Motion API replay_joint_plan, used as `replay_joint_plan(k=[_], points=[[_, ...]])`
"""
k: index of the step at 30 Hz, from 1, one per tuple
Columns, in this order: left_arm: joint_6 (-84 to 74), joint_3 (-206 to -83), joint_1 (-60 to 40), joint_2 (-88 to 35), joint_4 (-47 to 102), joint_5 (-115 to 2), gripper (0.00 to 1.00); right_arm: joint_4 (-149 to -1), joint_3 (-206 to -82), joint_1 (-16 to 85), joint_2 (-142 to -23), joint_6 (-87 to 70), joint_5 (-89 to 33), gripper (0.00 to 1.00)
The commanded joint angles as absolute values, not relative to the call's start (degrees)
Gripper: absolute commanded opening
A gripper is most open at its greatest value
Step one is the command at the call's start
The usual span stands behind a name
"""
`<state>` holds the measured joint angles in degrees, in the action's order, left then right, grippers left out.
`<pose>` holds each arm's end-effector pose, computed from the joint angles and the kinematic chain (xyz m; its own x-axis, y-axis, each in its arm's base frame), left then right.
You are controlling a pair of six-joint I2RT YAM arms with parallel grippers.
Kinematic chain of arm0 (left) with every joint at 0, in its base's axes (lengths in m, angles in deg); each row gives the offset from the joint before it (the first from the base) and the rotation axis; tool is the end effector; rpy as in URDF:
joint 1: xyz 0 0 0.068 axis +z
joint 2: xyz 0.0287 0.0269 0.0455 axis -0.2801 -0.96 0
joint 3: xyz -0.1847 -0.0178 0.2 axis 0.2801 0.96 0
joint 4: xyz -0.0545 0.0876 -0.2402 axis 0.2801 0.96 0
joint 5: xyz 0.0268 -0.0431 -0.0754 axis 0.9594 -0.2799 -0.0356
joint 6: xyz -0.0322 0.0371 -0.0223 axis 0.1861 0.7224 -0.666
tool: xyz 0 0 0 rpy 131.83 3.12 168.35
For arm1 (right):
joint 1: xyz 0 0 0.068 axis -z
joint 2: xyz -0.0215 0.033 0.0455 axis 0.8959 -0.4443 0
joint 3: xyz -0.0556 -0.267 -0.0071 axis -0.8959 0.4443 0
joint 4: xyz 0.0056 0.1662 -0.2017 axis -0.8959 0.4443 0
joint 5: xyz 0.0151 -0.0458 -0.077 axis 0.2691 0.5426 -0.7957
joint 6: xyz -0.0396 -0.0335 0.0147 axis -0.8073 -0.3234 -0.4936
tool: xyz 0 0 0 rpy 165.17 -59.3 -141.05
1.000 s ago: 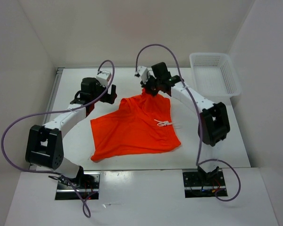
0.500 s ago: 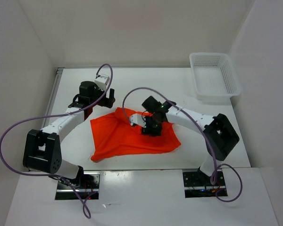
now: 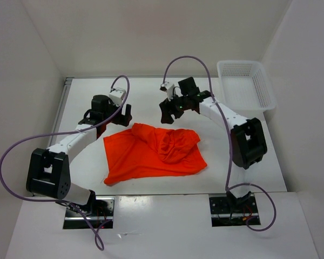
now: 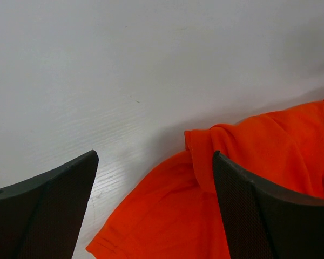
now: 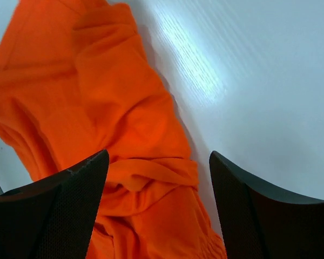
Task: Fold and stack the shorts
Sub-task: Fold the shorts
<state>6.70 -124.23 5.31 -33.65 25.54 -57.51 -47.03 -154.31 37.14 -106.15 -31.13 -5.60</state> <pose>0.3186 -0.0675 0.2515 -0.4470 0.0826 -0.8907 0.3271 0.9419 -0.0768 0.3578 0.1981 0.2699 -0.4457 -0.4887 -0.7500 -0.8425 0.5122 0.1669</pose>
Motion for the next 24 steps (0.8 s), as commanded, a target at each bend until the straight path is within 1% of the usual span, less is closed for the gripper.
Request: replay_joint_plan(k=[1, 7, 12, 13, 14, 15, 17, 18, 20, 21, 24], points=[[6.92, -123.14, 5.28, -31.24, 24.11, -58.93, 0.93, -52.12, -152.90, 36.81, -109.22, -18.78, -6.32, 0.81], [6.92, -121.21, 5.28, -30.63, 24.11, -58.93, 0.93, -53.43, -145.43, 36.81, -107.29, -15.69, -6.85, 0.81], [6.92, -121.20, 5.28, -30.63, 23.58, -59.98, 0.93, -53.96, -143.57, 34.53, -107.28, -17.18, -8.78, 0.81], [6.92, -121.20, 5.28, -31.15, 23.58, -59.99, 0.93, -55.36, -142.79, 34.01, -107.28, -17.18, -9.57, 0.78], [6.92, -121.20, 5.28, -31.16, 23.58, -59.99, 0.93, -55.98, -142.78, 34.00, -107.98, -16.31, -10.19, 0.75], [6.92, -121.20, 5.28, -31.16, 23.58, -59.99, 0.93, -56.51, -142.78, 34.00, -108.94, -15.69, -10.19, 0.67], [6.92, -121.20, 5.28, -31.16, 23.58, -59.99, 0.93, -57.04, -143.48, 34.00, -110.00, -15.07, -10.72, 0.58], [6.92, -121.20, 5.28, -31.16, 23.58, -59.99, 0.93, -57.04, -144.35, 34.00, -110.79, -15.07, -10.72, 0.48], [6.92, -121.20, 5.28, -31.16, 23.58, -59.99, 0.93, -57.56, -145.14, 34.00, -111.32, -15.07, -12.03, 0.37], [6.92, -121.20, 5.28, -30.63, 23.58, -59.99, 0.93, -57.57, -145.94, 34.00, -111.32, -15.07, -12.56, 0.29], [6.92, -120.67, 5.28, -30.63, 23.58, -59.99, 0.93, -58.18, -148.22, 34.00, -111.85, -16.47, -15.54, 0.21]])
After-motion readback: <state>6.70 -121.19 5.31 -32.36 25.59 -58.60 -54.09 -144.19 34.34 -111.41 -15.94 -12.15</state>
